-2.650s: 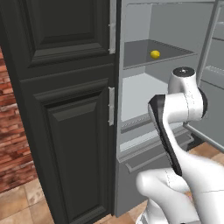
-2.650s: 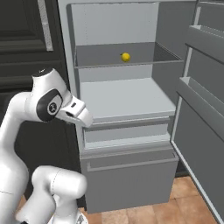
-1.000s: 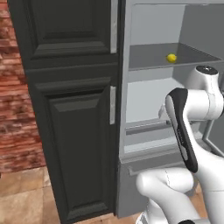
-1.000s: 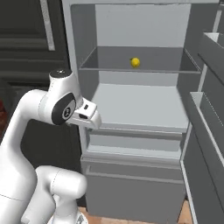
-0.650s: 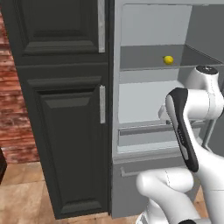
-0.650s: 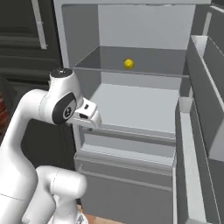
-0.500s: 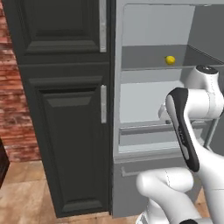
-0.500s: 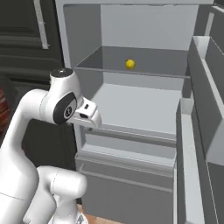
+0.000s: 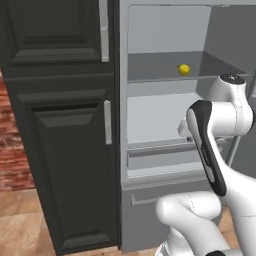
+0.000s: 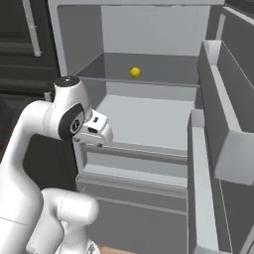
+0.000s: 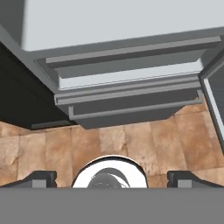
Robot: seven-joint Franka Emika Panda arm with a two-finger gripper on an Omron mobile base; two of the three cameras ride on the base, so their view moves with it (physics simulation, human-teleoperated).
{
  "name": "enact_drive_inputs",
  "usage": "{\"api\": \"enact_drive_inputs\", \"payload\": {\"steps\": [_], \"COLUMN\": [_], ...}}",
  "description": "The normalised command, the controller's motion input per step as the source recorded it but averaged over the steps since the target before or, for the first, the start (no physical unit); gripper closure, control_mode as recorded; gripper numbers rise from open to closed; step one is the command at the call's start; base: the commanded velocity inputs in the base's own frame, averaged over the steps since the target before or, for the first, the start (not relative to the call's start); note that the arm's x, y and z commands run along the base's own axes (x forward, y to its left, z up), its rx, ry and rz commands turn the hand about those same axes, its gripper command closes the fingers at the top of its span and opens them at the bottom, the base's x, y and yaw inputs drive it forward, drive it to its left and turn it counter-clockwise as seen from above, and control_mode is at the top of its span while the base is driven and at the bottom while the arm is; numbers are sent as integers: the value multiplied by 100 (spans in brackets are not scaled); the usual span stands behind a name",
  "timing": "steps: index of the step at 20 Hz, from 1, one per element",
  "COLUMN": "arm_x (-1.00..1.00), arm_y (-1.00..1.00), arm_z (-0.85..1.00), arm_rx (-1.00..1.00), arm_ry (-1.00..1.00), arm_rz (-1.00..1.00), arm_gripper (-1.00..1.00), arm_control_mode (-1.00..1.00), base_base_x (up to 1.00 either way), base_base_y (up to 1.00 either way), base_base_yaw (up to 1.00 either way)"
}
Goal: Retrieve a lemon from the fridge and place it on the cutting board with the fish.
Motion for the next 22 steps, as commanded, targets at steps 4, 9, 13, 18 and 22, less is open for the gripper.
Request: {"api": "enact_drive_inputs", "payload": {"steps": [4, 9, 13, 18, 22], "arm_x": [0, 0, 0, 0, 0], "arm_y": [0, 0, 0, 0, 0], "arm_z": [0, 0, 0, 0, 0], "arm_rx": [0, 0, 0, 0, 0], "arm_ry": [0, 0, 0, 0, 0], "arm_rz": [0, 0, 0, 0, 0], "arm_gripper": [-100, -100, -100, -100, -100], "arm_control_mode": [100, 100, 100, 100, 100], "base_base_x": [31, 64, 77, 41, 0], "base_base_y": [-3, 2, -14, -23, -15], "base_base_yaw": [-23, -11, -6, 0, 0]}}
